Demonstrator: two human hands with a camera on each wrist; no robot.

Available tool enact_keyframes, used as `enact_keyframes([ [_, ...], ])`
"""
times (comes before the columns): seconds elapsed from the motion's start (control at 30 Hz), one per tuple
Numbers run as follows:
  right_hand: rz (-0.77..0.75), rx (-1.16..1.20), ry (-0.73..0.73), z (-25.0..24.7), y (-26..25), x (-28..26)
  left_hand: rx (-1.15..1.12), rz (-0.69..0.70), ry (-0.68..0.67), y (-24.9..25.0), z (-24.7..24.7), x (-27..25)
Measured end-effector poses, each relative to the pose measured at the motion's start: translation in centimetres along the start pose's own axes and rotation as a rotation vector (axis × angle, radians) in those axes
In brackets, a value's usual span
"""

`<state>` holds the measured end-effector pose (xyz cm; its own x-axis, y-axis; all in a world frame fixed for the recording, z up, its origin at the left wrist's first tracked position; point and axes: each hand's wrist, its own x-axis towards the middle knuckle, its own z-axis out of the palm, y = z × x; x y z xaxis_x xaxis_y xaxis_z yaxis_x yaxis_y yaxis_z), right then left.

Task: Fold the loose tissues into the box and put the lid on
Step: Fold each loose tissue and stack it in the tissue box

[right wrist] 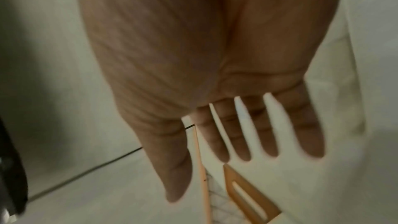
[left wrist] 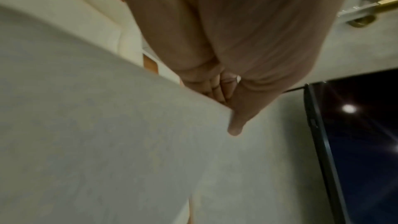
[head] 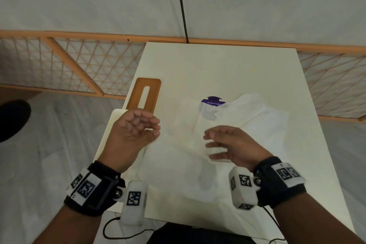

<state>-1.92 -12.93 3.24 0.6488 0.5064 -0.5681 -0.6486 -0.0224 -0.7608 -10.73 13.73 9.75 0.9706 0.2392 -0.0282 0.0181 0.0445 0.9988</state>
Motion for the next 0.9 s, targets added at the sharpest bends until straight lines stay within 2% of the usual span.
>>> enact_keyframes([
  [0.07, 0.184, -0.100, 0.010, 0.1, 1.1, -0.3, -0.048, -0.002, 0.008, -0.1, 0.5, -0.4],
  [0.13, 0.294, -0.057, -0.100, 1.0, 2.4, -0.7, -0.089, 0.008, -0.004, 0.2, 1.3, -0.5],
  [0.17, 0.301, -0.028, -0.169, 1.4, 3.0, -0.7, -0.112, 0.010, -0.009, 0.4, 1.7, -0.5],
  [0.2, 0.283, 0.001, -0.213, 2.0, 3.5, -0.7, -0.139, 0.012, -0.017, 0.6, 2.1, -0.4],
  [0.27, 0.194, 0.069, -0.206, 2.6, 3.8, -0.6, -0.194, 0.022, -0.032, 0.9, 2.4, -0.2],
  [0.43, -0.064, 0.250, -0.035, 2.5, 2.6, 0.4, -0.290, 0.031, -0.041, 1.2, 1.0, 0.0],
  [0.5, -0.125, 0.303, -0.012, 2.1, 1.7, 0.3, -0.312, -0.002, 0.019, 0.4, 0.4, 0.0],
  [0.57, -0.176, 0.303, -0.032, 1.7, 1.0, 0.0, -0.363, -0.091, 0.170, -1.3, 0.1, 0.2],
  [0.67, -0.229, 0.260, -0.118, 1.3, 0.0, -0.8, -0.455, -0.336, 0.405, -5.1, -0.1, 0.2],
  [0.73, -0.259, 0.201, -0.139, 1.2, -0.5, -1.5, -0.478, -0.490, 0.462, -7.0, 0.5, -0.5],
  [0.83, -0.343, -0.007, -0.083, 1.2, -1.5, -2.5, -0.529, -0.589, 0.515, -8.4, 2.3, -1.3],
  [0.9, -0.378, -0.086, -0.050, 1.2, -2.2, -3.3, -0.605, -0.683, 0.479, -8.5, 3.5, -1.5],
])
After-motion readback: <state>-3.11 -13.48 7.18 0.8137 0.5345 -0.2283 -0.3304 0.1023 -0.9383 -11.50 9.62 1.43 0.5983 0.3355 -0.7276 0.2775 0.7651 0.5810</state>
